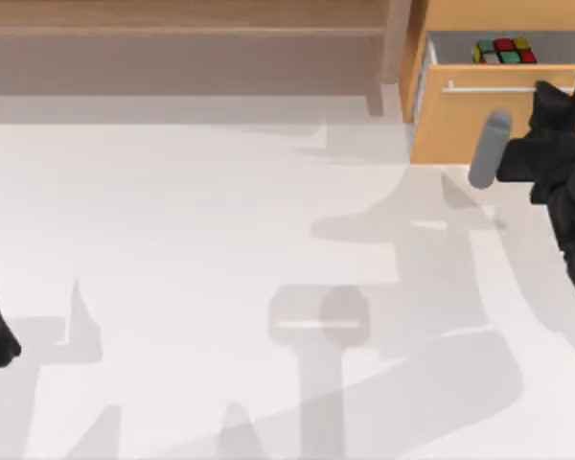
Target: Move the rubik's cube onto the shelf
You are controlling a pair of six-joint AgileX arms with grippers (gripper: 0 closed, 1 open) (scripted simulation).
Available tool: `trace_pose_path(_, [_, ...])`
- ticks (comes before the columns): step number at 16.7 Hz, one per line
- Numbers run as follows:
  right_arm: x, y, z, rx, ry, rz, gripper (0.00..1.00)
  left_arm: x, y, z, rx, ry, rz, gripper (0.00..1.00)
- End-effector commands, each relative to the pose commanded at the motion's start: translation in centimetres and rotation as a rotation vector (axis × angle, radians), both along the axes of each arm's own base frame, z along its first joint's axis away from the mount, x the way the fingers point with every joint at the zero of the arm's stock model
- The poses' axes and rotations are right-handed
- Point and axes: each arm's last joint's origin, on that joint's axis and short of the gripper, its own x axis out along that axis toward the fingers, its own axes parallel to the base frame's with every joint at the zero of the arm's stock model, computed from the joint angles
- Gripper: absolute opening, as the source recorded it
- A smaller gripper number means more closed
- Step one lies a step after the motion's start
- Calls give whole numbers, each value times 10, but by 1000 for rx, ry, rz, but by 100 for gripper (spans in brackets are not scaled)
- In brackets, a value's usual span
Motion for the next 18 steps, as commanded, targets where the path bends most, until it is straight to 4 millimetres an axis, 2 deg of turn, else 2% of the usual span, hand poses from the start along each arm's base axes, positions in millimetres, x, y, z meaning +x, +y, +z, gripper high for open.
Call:
trace_pose_path(3, [-12, 0, -1, -6, 2, -3, 0, 0, 0, 0, 0, 0, 0, 100])
trace_pose_path(10, [-60, 0, 0, 0, 2, -2, 0, 0, 0, 0, 0, 0, 0, 100])
trace_pose_path(16, [-62, 0, -1, -1, 1, -2, 0, 0, 0, 0, 0, 0, 0, 100])
trace_pose_path(18, [-72, 1, -1, -6, -1, -2, 0, 0, 0, 0, 0, 0, 0, 100])
